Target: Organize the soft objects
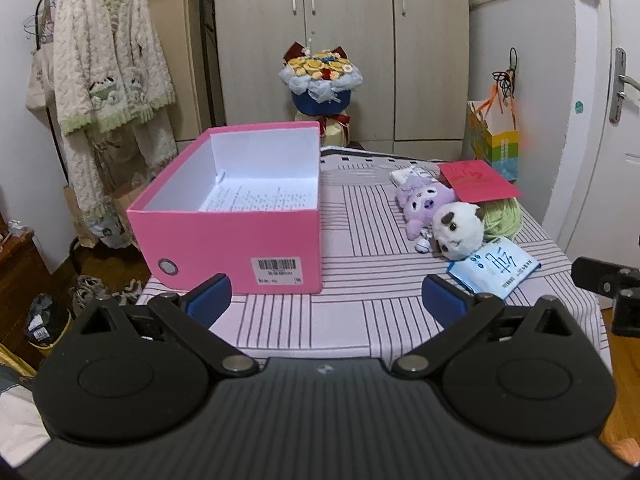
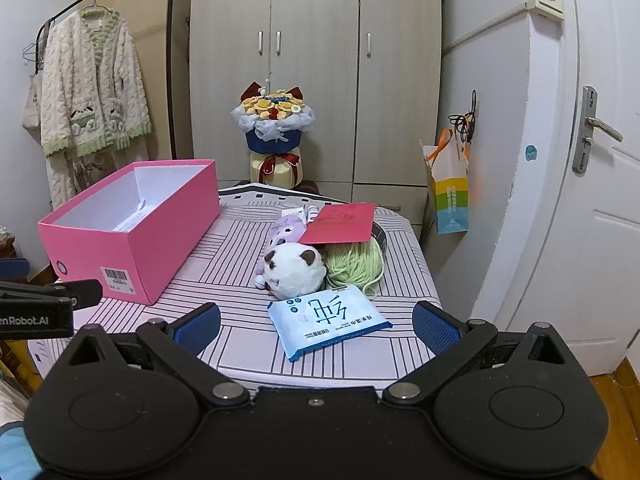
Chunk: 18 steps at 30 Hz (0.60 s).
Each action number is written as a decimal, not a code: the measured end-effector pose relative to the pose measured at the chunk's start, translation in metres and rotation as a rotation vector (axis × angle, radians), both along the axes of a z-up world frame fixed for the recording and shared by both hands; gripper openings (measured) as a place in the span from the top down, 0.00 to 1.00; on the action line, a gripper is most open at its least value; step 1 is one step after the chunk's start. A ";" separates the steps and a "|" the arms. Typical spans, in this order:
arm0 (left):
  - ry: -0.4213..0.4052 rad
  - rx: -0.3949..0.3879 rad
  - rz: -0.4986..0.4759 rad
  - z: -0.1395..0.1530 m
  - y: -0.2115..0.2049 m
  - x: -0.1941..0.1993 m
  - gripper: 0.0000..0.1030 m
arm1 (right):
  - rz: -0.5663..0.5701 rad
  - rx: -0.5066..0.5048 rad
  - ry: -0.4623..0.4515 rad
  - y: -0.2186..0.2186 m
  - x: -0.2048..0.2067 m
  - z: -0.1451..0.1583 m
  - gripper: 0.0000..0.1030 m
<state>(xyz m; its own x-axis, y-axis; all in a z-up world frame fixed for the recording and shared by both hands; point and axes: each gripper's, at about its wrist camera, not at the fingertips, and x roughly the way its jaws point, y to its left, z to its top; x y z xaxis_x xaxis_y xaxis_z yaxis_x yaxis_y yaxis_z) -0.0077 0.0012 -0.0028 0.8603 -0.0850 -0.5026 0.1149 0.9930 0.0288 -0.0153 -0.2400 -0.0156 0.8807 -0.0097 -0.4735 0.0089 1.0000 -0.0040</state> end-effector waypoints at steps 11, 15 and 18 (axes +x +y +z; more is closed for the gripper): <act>0.029 -0.002 -0.006 -0.006 -0.002 0.006 0.00 | 0.005 -0.006 0.005 0.002 0.000 -0.004 0.00; 0.030 0.001 -0.006 -0.008 -0.002 0.006 0.00 | 0.007 -0.008 0.007 0.001 0.000 -0.005 0.00; 0.029 0.001 -0.005 -0.008 -0.002 0.006 0.00 | 0.007 -0.009 0.007 0.002 0.001 -0.005 0.00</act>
